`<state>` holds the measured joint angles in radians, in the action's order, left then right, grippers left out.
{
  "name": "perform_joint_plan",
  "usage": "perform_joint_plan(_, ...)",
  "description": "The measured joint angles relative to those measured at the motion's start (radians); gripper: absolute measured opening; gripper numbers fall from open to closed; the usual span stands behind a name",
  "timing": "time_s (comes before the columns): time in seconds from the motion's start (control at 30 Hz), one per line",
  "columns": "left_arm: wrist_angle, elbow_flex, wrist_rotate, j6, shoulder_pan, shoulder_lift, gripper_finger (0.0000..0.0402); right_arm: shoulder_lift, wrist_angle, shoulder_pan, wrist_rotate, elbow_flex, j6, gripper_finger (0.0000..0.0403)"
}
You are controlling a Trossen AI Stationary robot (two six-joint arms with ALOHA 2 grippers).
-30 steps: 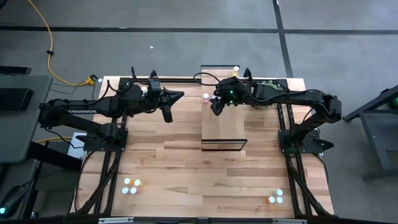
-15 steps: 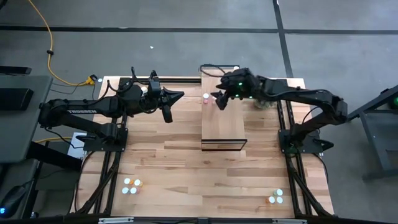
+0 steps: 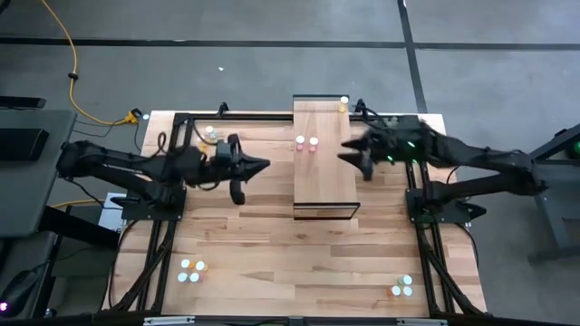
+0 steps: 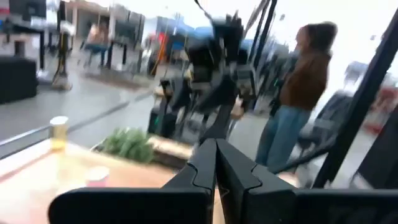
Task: Pick and place medicine bottles onto shelf by color
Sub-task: Put the pink pill bottle on the shelf aligned with the other pink pill bottles
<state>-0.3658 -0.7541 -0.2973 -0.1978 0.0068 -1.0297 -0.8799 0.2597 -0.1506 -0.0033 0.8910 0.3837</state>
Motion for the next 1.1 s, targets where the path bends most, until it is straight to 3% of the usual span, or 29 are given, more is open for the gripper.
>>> perform_joint_plan(0.13, -0.164, 0.061, -0.024, 0.006, -0.024, 0.001, 0.0000, 0.129, -0.238, 0.086, 0.064, -0.149, 0.066, 0.0213)
perform_joint_plan(0.27, -0.188, 0.061, -0.024, 0.056, -0.024, 0.002, 0.0000, 0.186, -0.340, 0.123, 0.145, -0.200, 0.054, 0.0213)
perform_joint_plan(0.93, -0.181, 0.061, -0.024, 0.063, -0.014, 0.002, 0.0001, 0.172, -0.338, 0.125, 0.105, -0.191, -0.060, 0.0213)
perform_joint_plan(1.1, -0.168, 0.061, -0.028, 0.071, -0.012, 0.006, 0.0029, 0.172, -0.337, 0.125, 0.102, -0.191, -0.071, 0.0213)
